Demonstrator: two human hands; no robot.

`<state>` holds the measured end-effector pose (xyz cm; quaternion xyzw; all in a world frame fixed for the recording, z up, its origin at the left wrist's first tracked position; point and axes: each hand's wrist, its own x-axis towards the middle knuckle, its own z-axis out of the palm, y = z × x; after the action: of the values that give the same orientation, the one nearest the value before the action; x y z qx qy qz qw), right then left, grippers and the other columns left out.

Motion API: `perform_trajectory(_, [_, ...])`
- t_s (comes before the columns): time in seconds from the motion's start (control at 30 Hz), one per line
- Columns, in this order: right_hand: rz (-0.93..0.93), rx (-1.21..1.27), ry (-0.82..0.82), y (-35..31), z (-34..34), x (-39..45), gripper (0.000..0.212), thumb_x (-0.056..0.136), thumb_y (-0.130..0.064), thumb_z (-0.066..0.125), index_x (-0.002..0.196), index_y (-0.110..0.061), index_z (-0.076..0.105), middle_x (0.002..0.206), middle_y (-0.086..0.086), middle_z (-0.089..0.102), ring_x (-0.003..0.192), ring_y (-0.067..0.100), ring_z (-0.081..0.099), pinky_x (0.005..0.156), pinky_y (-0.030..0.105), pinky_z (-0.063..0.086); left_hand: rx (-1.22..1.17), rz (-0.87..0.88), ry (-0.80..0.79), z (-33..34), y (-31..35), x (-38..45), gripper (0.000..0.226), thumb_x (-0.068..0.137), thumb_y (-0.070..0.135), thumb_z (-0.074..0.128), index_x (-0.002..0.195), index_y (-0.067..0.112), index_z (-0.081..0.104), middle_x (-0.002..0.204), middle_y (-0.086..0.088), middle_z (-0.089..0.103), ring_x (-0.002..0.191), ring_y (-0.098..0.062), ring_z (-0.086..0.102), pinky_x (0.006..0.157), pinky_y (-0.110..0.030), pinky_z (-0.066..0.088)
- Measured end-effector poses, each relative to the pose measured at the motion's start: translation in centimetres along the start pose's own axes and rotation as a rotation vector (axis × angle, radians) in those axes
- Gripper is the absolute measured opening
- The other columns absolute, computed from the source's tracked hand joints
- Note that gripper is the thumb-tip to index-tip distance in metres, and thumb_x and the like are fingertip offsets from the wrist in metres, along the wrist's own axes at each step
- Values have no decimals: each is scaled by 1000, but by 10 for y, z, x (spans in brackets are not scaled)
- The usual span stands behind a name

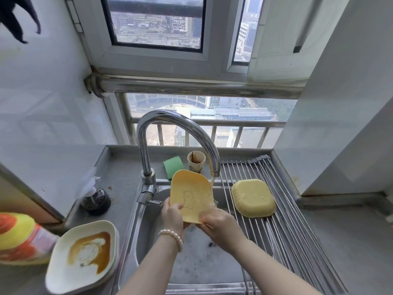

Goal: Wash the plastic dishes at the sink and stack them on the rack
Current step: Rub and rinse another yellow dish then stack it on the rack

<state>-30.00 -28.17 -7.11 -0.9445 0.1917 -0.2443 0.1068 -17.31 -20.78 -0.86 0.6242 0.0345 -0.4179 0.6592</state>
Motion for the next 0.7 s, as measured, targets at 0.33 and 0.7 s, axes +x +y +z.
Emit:
perform_trajectory(0.33, [76, -266, -14, -21, 2, 5, 34, 42, -3, 87, 72, -13, 74, 73, 2, 73, 70, 17, 70, 85, 34, 56, -162, -178, -227, 1, -18, -3, 23, 85, -6, 46, 104, 0, 57, 94, -19, 63, 80, -29, 60, 62, -33, 52])
perform_trajectory(0.7, [130, -178, -221, -2, -12, -5, 64, 89, -67, 39, 115, -16, 68, 126, 0, 64, 123, 21, 55, 113, 44, 32, -131, -243, -195, 1, -13, -12, 25, 88, 7, 38, 101, 0, 58, 87, -17, 63, 73, -31, 58, 57, -34, 47])
